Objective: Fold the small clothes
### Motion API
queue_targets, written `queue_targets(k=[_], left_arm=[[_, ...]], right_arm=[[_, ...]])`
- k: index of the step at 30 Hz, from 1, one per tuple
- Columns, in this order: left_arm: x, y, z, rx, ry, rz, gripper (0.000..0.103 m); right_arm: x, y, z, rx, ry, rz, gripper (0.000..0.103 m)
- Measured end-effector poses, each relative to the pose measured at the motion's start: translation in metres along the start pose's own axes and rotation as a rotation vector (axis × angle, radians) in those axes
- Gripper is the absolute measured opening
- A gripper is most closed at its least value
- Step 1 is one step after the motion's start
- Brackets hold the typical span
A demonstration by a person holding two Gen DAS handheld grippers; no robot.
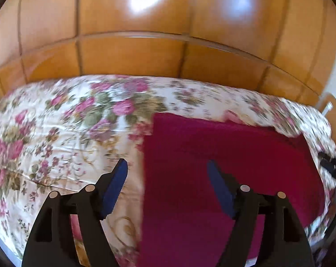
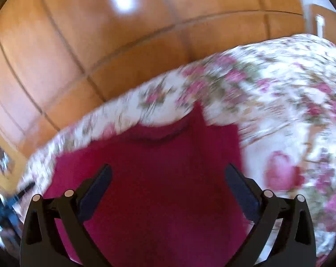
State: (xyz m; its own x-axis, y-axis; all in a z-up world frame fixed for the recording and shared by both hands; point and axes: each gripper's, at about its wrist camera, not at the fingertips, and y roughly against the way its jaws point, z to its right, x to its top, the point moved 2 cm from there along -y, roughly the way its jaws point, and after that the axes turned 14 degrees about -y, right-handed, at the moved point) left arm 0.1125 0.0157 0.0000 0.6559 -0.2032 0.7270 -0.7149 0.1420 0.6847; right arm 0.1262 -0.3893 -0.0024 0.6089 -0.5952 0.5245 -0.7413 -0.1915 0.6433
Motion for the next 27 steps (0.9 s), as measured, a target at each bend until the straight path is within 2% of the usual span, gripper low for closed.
queue_targets(k=[4, 6, 9, 12, 14, 17, 19, 22, 27], left_arm=[[-0.005, -0.005, 0.035, -0.058, -0.061, -0.017, 0.073], [-0.009, -0.008, 0.05, -0.065, -0.093, -0.028, 0.073], [-0.016, -0.014, 0.071, -0.076, -0.139, -0.047, 0.073], [-0.022, -0.019, 0.081, -0.075, -0.17, -0.057, 0.073], [-0.024, -0.019, 0.087, -0.063, -0.193, -0.051, 0.073], [-0.026, -0.021, 0.09, -0.061, -0.209, -0.053, 0.073], [-0.028, -0.023, 0.092, -0.065, -0.207, -0.06, 0.073], [-0.03, -0.025, 0.09, -0.072, -0.201, -0.062, 0.073], [-0.031, -0.027, 0.09, -0.079, -0.201, -0.061, 0.073]], right_arm=[[0.007, 0.019, 0.044, 0.083, -0.161, -0.051, 0.101], [0.001, 0.014, 0.062, 0.137, -0.231, -0.122, 0.101], [-0.013, 0.002, 0.078, 0.172, -0.298, -0.191, 0.099], [-0.026, -0.006, 0.08, 0.214, -0.303, -0.237, 0.081], [-0.032, -0.008, 0.074, 0.223, -0.276, -0.255, 0.075], [-0.038, -0.015, 0.059, 0.229, -0.224, -0.292, 0.055], [-0.042, -0.019, 0.053, 0.204, -0.191, -0.3, 0.039], [-0.042, -0.019, 0.047, 0.198, -0.186, -0.298, 0.033], [-0.035, -0.008, 0.03, 0.204, -0.166, -0.276, 0.029]])
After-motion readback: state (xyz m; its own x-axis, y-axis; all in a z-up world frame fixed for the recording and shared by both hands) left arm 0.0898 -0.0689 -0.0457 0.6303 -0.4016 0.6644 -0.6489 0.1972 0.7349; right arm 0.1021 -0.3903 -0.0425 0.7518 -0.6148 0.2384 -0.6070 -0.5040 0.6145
